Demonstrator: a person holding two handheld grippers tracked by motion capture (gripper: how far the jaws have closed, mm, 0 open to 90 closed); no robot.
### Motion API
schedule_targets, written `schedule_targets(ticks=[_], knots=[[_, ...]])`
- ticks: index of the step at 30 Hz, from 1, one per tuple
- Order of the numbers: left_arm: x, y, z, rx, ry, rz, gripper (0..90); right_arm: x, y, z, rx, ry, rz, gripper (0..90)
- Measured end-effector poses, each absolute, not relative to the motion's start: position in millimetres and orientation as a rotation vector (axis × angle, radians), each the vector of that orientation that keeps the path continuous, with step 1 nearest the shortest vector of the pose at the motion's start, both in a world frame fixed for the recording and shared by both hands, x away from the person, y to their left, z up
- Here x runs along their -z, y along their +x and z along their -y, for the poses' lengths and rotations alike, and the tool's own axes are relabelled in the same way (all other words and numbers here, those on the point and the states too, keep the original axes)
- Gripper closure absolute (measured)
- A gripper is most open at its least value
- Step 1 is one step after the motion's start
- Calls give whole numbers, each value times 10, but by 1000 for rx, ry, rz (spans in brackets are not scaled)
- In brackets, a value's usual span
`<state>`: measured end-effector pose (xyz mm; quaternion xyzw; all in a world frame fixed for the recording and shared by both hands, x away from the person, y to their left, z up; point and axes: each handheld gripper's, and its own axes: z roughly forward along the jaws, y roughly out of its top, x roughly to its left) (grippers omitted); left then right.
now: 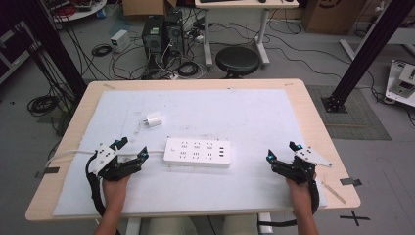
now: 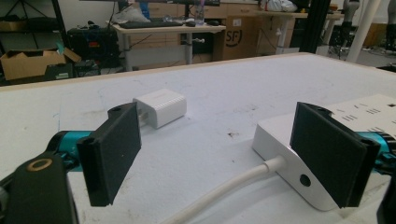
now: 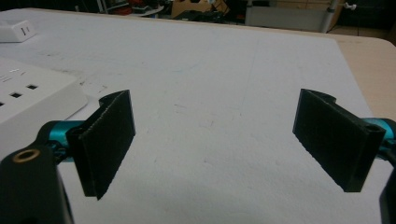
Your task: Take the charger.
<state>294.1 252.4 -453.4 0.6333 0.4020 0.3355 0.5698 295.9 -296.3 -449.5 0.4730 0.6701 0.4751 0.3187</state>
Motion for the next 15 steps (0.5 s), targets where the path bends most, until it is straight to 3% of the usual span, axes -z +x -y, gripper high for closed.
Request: schedule_targets(ticks=[15], knots=[[4530,2940,-2507,-798,1502,-932,163,4494,2954,2957,-1244,1243,-1763,132]])
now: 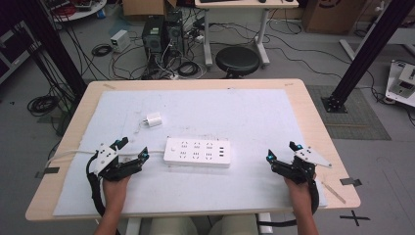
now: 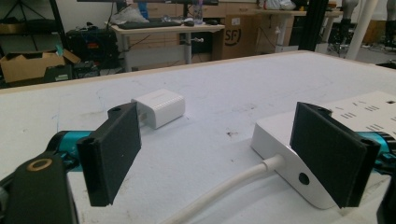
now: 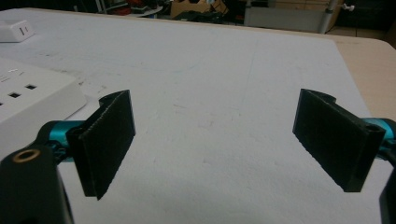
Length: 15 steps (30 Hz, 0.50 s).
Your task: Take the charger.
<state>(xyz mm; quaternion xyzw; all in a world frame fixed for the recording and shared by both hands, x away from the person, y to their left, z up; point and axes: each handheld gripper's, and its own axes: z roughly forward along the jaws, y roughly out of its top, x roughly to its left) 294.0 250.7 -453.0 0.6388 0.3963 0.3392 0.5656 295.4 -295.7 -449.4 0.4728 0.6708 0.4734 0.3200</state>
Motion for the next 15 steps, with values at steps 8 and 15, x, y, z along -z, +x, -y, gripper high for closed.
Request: schedule_targets(ticks=[8,15], knots=[[4448,2972,-2548,-748,1504,-904,163,4494,2955,2962,-1248,1242,-1761,132],[3956,3096,-2554,-706,1629,-693,163,4493,2967,2964,-1247,1245,-1770,132]])
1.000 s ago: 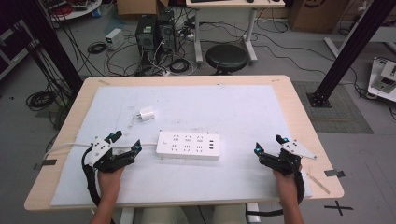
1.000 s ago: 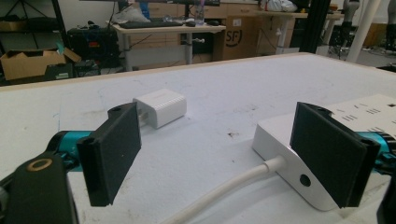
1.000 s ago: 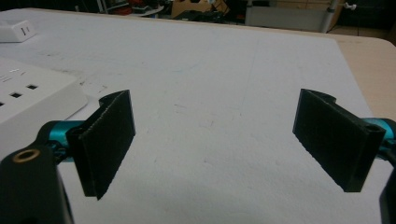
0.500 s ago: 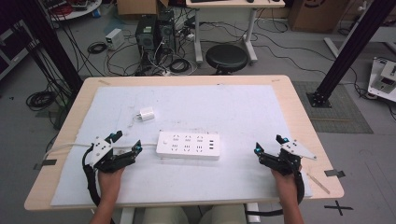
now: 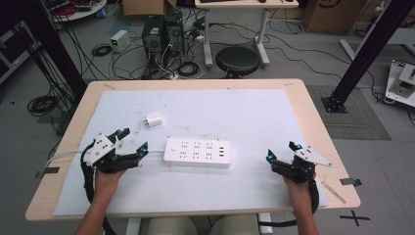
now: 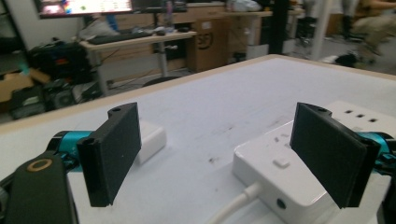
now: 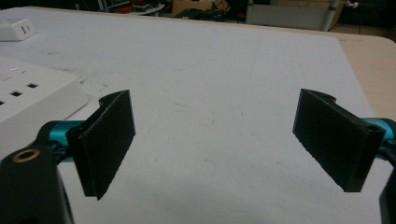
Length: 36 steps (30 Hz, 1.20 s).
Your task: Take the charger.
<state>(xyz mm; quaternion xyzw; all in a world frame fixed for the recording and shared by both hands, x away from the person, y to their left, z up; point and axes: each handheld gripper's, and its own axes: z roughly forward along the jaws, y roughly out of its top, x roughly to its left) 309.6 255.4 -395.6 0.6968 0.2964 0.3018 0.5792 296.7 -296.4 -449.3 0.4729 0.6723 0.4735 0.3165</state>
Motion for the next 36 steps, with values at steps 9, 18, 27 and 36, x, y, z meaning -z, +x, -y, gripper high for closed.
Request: schedule_targets(ticks=[9,18,27,36], knots=[[3432,3396,-2477,-556,1894,-472,163,4494,2965,2960,-1246,1232,-1771,132],[3162,3711,-2384,-474,2025,-404,163,4492,2966,2954,-1241,1236,-1781,132],[3072,4000,-2402,-432,2112,-456,164,4491,2971,2944,-1231,1239,-1787,132],[3160,4258,-2460,-398,2189,-509,166,4491,2978,2939,-1220,1236,-1793,132]])
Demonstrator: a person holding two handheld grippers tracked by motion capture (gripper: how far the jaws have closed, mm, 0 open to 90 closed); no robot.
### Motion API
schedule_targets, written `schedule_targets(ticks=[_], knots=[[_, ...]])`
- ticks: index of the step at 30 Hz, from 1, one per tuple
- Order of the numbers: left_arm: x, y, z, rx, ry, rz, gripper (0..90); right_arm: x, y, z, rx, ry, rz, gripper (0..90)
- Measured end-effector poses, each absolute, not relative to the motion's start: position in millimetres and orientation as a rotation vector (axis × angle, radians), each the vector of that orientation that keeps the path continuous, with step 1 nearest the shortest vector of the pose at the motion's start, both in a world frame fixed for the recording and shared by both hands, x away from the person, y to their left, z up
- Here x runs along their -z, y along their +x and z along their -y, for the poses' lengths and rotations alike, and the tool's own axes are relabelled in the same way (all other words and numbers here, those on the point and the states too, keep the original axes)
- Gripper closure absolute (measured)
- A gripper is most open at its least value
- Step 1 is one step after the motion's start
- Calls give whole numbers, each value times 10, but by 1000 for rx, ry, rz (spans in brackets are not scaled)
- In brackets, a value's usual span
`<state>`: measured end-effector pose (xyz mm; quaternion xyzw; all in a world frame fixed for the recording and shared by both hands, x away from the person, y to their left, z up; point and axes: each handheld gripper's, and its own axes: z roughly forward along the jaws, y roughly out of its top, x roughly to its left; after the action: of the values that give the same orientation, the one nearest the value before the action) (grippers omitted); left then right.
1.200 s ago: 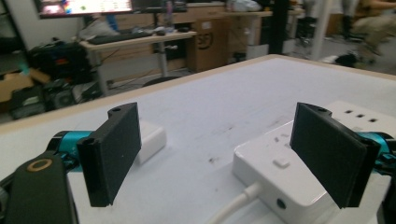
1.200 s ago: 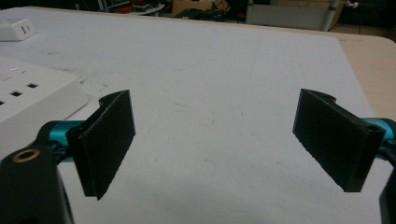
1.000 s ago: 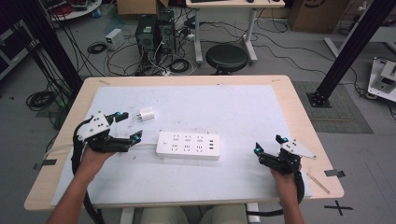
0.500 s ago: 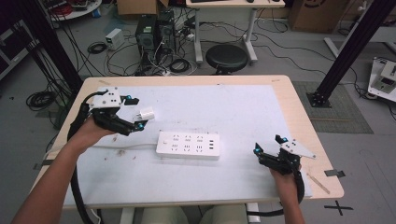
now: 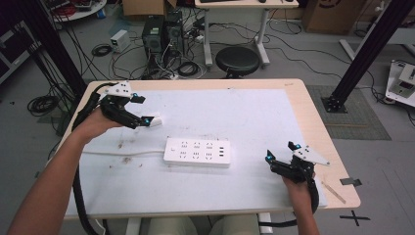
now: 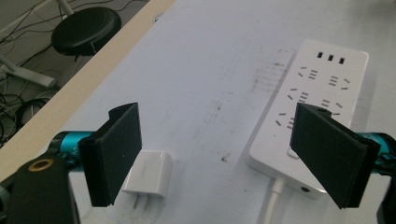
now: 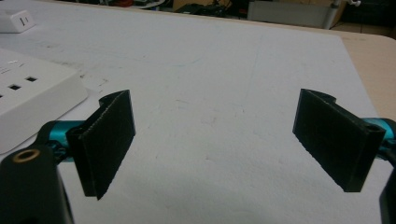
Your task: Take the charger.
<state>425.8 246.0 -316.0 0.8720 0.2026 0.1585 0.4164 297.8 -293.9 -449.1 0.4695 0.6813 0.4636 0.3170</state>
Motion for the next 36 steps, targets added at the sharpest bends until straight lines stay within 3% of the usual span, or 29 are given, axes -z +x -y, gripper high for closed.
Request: schedule_targets(ticks=[36], knots=[[4044,5138,-2580,-277,2363,-492,166,4486,3033,2899,-1151,1280,-1826,132]])
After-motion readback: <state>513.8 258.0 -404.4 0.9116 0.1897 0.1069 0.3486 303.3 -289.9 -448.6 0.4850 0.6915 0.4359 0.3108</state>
